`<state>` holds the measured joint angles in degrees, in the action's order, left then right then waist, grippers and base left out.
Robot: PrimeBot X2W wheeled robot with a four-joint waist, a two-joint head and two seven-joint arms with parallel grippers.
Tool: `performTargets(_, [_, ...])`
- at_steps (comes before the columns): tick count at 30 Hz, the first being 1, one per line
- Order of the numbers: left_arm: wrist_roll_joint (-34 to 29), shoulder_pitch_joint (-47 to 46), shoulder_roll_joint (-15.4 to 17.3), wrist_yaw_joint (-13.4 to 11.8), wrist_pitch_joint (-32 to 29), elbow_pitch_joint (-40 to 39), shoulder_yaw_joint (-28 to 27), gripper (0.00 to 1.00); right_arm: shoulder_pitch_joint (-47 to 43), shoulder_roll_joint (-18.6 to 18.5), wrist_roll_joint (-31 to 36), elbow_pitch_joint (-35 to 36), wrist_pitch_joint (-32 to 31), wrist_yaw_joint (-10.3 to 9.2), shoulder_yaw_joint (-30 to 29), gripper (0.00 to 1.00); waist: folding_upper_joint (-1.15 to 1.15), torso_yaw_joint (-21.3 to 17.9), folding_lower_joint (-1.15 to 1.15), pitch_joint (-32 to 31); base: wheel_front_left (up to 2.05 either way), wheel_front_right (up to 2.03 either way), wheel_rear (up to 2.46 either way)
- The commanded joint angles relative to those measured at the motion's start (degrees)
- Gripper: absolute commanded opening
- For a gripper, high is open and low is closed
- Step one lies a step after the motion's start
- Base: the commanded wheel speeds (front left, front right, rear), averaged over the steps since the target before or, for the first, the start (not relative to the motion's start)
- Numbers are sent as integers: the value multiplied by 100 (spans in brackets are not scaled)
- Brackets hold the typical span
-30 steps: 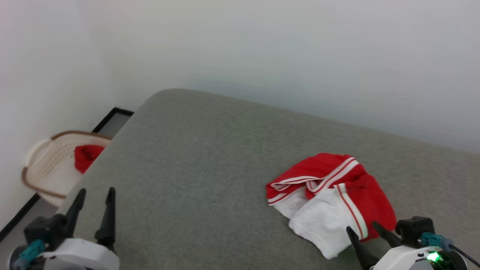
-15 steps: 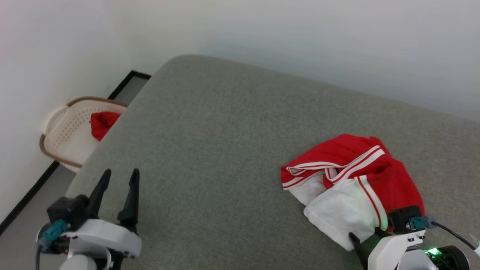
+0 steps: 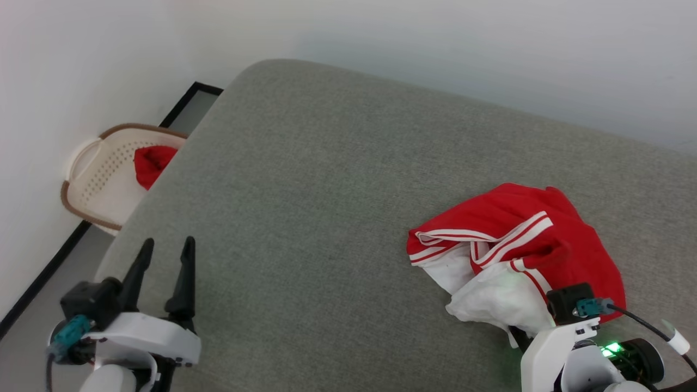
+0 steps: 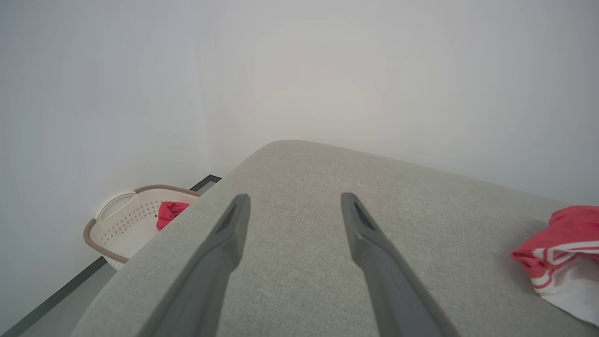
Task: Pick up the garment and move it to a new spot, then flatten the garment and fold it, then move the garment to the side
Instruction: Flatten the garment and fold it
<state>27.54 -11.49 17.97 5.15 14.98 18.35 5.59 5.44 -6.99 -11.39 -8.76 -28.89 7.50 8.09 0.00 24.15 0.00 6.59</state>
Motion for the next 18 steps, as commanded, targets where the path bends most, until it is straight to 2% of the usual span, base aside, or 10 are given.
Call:
performTargets(1, [-49,36,-20,39,23,-2,-71,100,69,-34,-69,28,25,-2,9,0,0,-65,0,-49,0,0,0])
performTargets(8, [-210,190,-3,106,24,-115,-327,100,33,-198,-390,479,-303,-2,-206,0,0,-330,0,-189,0,0,0])
performTargets(18, [-327,362,18,145,13,-239,-484,100,-65,-551,-489,1070,-747,-2,-1132,0,0,-739,0,-402,0,0,0])
